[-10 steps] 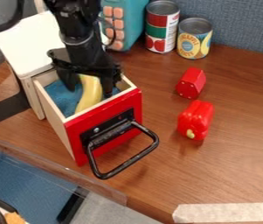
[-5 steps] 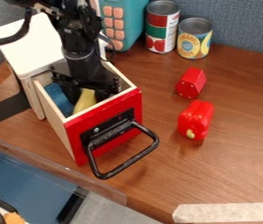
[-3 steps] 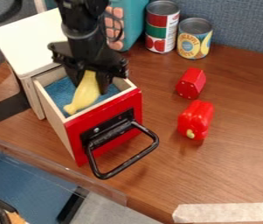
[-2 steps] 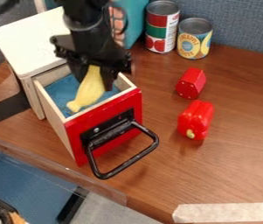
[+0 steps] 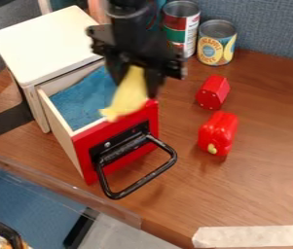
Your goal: Placed the yellow banana inside the drawer on to the right side of the table
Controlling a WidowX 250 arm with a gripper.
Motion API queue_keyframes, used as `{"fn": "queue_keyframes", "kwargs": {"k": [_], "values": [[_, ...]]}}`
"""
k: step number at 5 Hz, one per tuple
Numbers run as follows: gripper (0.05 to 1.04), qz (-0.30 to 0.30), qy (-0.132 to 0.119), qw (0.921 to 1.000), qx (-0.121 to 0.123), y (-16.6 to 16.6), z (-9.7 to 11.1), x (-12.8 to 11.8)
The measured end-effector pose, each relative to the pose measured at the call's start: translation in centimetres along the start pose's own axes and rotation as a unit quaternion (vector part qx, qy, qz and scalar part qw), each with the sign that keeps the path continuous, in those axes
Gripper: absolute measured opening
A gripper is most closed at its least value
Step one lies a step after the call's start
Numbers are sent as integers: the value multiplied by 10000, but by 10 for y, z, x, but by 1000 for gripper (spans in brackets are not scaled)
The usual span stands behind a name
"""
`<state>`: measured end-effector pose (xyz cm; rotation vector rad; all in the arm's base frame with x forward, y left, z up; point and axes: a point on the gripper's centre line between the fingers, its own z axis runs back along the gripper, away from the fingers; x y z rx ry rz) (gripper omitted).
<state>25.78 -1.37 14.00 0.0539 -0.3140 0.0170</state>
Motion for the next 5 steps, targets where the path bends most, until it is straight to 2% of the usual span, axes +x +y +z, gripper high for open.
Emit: {"fn": "queue_keyframes", "kwargs": {"k": [1,2,5], "values": [[526,-377,31,9990,-245,-31,3,-5],[526,-820,146,9959,-348,-61,-1,-14],[526,-1152,706,9890,-605,-103,-45,-31]]}}
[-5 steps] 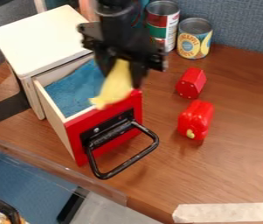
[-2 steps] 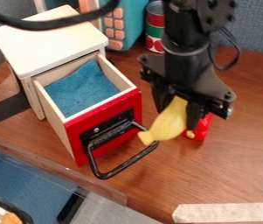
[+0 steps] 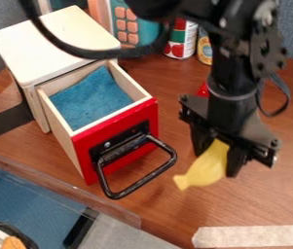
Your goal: Placed the yellow banana inside the drawer on to the right side of the table
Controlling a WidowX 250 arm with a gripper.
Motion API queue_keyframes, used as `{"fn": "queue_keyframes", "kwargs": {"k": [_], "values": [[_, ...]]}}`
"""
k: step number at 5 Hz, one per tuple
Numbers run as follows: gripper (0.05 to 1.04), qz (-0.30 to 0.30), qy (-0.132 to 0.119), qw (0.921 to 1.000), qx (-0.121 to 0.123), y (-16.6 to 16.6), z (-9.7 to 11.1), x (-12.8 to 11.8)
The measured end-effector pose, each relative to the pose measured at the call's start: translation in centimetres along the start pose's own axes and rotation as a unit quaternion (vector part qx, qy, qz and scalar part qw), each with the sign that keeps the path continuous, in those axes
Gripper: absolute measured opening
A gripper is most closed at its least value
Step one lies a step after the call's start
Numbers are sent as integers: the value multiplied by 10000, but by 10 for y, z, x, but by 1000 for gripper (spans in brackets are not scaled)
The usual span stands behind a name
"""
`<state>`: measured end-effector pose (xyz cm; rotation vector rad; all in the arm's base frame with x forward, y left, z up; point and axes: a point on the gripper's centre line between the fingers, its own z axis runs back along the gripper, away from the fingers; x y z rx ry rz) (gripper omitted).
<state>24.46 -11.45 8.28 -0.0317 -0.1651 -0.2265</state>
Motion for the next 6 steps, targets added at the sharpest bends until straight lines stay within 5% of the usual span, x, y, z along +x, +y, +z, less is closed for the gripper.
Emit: {"fn": "queue_keyframes", "kwargs": {"k": [3,6], "values": [[526,-235,806,9956,-411,-22,-33,-17],[526,-166,1389,9870,-794,-17,-58,-6]]}}
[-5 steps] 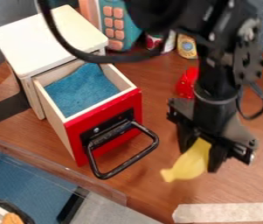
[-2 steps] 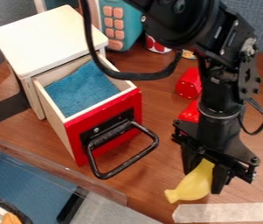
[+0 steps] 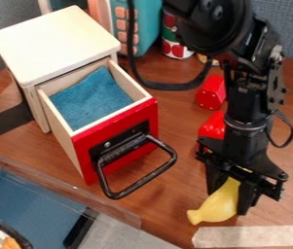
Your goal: Placed the yellow banana inside the drawer on to the right side of the table
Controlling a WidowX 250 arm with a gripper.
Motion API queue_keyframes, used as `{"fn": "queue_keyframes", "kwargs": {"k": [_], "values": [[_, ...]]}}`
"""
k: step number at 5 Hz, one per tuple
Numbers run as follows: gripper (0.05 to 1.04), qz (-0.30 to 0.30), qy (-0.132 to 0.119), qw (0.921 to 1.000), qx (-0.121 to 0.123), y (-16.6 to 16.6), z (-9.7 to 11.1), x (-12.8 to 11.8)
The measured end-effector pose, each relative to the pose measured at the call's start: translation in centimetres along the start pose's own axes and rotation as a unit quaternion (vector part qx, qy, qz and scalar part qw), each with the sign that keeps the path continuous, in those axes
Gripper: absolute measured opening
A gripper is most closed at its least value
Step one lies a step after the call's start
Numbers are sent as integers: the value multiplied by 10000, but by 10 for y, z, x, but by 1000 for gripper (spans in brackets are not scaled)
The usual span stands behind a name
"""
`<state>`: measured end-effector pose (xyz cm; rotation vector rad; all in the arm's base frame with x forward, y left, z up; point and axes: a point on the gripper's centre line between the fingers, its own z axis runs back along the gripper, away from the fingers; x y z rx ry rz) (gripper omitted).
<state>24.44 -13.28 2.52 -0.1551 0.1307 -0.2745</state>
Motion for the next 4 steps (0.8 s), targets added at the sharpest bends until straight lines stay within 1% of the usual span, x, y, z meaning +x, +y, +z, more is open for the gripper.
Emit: {"fn": "queue_keyframes", "kwargs": {"k": [1,2,3,4], "values": [[526,-64,115,9999,2,5,-9,6],[597,-111,155,9998,0,7,-12,9],[905,-91,162,9998,-6,7,-12,8],[1011,-89,71,9999,-14,6,-6,5]]}}
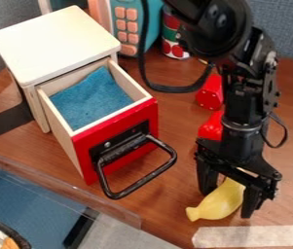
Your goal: Placed the yellow banana inside the drawer on to the right side of the table
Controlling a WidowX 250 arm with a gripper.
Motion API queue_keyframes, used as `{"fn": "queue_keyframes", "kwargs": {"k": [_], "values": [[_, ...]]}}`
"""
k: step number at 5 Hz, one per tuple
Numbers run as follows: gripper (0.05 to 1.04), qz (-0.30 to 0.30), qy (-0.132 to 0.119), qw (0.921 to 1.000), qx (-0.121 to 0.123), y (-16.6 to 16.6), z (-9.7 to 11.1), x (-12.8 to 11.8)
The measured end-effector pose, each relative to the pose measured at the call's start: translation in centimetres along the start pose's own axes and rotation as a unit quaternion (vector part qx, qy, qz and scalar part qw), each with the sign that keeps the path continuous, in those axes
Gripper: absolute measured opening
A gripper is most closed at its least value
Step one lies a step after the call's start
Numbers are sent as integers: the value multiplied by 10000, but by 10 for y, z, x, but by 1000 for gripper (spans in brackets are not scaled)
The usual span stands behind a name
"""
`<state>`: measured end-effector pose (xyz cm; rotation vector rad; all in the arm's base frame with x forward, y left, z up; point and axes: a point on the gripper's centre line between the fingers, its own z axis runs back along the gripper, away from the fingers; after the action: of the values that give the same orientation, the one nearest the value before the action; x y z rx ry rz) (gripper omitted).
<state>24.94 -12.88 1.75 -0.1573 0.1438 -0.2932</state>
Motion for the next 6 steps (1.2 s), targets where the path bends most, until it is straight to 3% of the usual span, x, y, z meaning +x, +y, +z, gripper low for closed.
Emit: {"fn": "queue_keyframes", "kwargs": {"k": [3,4,5,6], "values": [[1001,-108,-587,9933,989,-9,71,-37],[1001,-153,-835,9914,997,-10,101,-52],[1001,-217,-825,9934,763,-1,127,-61],[1001,-225,-799,9938,737,-2,128,-62]]}}
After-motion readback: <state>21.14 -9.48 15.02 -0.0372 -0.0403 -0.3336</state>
